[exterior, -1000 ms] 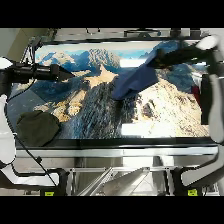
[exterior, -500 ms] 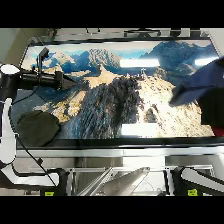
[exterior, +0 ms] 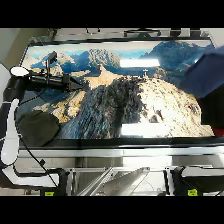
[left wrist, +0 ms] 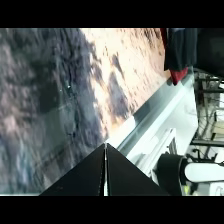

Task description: Fold the shirts.

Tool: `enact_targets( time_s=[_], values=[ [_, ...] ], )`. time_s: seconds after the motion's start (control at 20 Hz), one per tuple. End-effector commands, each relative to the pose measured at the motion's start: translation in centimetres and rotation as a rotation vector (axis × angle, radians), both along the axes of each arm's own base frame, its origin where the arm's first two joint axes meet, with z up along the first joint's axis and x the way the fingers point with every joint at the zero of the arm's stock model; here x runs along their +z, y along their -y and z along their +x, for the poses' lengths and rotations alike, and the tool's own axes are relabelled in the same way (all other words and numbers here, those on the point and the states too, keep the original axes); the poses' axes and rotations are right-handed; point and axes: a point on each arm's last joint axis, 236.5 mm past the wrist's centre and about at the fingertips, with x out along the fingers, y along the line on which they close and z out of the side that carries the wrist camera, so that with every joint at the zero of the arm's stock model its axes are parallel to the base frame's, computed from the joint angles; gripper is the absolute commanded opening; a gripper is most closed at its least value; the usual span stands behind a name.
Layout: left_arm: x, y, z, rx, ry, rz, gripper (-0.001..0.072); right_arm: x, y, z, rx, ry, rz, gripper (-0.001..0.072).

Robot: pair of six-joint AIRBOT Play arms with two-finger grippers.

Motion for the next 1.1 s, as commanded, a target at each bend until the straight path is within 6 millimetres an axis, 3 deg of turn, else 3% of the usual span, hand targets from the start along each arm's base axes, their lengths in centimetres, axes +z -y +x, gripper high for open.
enact_targets(
  time_s=[0.0, 0.05, 0.15, 0.25, 0.4, 0.6, 0.8, 0.95, 1.0, 1.05],
  values=[
    [-0.1, 1.0, 1.0, 0.028, 0.032, 0.01, 0.0008, 4.9, 3.1, 1.5, -0.084, 0.158, -0.005, 0.0017],
    [-0.1, 1.2, 1.1, 0.03, 0.037, 0.012, 0.0008, 4.1, 4.2, 1.0, -0.112, 0.139, 0.01, 0.0017],
    [-0.1, 1.7, 0.9, 0.017, 0.036, 0.013, 0.0008, -0.9, 6.0, -1.3, -0.128, 0.003, 0.097, 0.0016],
    [-0.1, 1.7, 0.6, 0.007, 0.031, 0.011, 0.0008, -7.7, 7.8, -5.0, -0.142, -0.191, 0.166, 0.0016],
    [-0.1, 1.9, -0.4, -0.031, 0.009, 0.006, 0.0009, -18.7, 10.1, -12.0, -0.208, -0.494, 0.291, 0.0016],
    [0.0, 2.1, -2.0, -0.089, -0.025, -0.003, 0.0008, -28.0, 8.6, -19.2, -0.264, -0.628, 0.474, 0.0018],
    [0.0, 2.1, -2.0, -0.087, -0.024, -0.003, 0.0008, -33.4, 6.8, -23.4, -0.319, -0.714, 0.628, 0.0019],
    [0.0, 2.1, -2.0, -0.087, -0.024, -0.003, 0.0008, -34.1, 6.5, -24.2, -0.312, -0.742, 0.616, 0.002],
    [0.0, 2.1, -2.0, -0.087, -0.024, -0.003, 0.0009, -34.0, 6.3, -24.2, -0.305, -0.743, 0.619, 0.0044],
    [0.0, 2.1, -1.9, -0.087, -0.023, -0.003, 0.0008, -33.7, 6.1, -24.2, -0.299, -0.741, 0.62, 0.0234]
  ],
)
